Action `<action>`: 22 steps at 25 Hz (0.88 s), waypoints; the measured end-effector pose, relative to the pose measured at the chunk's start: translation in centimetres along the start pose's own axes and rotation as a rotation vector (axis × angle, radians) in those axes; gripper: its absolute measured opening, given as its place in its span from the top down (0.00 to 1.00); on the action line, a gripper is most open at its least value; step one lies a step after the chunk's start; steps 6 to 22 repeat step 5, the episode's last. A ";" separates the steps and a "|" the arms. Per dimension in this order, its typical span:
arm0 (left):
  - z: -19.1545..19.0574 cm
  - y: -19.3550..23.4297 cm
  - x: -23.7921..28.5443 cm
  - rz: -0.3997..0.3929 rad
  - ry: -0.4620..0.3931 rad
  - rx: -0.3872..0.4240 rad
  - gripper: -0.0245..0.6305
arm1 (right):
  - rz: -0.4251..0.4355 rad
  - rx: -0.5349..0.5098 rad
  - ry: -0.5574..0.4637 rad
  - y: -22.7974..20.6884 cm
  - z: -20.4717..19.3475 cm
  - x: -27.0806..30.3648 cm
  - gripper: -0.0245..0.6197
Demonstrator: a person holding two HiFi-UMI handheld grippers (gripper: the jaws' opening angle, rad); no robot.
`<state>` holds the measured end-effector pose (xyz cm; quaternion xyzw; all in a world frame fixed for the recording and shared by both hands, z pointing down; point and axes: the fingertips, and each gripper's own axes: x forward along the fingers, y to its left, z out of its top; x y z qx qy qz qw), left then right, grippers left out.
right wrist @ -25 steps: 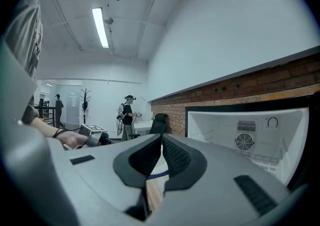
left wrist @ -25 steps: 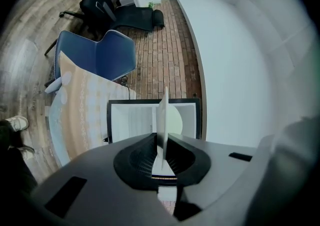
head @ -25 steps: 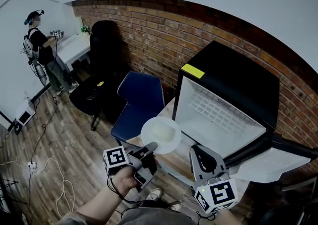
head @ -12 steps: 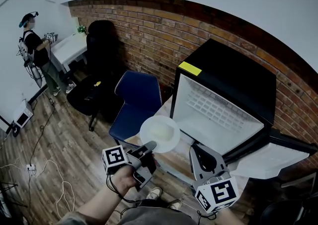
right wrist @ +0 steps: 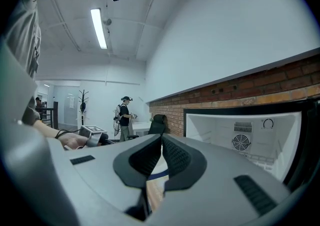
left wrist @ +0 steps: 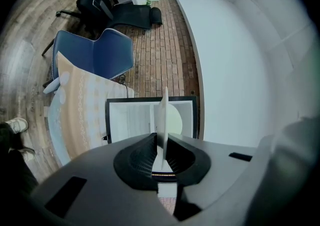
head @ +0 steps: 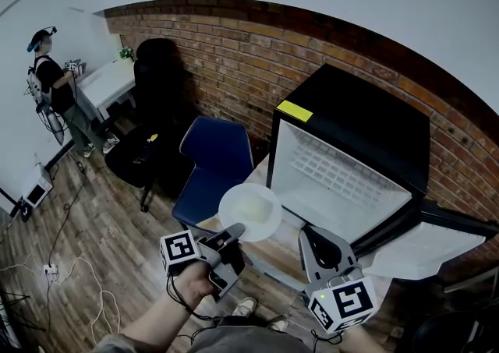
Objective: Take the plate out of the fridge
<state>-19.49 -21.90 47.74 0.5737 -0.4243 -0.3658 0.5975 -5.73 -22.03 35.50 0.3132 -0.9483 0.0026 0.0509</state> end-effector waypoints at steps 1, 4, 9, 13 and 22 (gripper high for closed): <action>-0.1 -0.1 0.0 0.000 0.001 -0.002 0.90 | 0.001 -0.001 -0.001 0.0 0.0 0.0 0.91; 0.0 -0.3 -0.1 0.000 0.005 0.001 0.90 | 0.005 0.000 -0.005 0.2 0.1 0.1 0.91; 0.0 -0.3 -0.1 0.000 0.006 0.005 0.90 | 0.007 0.002 -0.006 0.2 0.1 0.2 0.91; 0.0 -0.3 -0.1 0.000 0.006 0.005 0.90 | 0.007 0.002 -0.006 0.2 0.1 0.2 0.91; 0.0 -0.3 -0.1 0.000 0.006 0.005 0.90 | 0.007 0.002 -0.006 0.2 0.1 0.2 0.91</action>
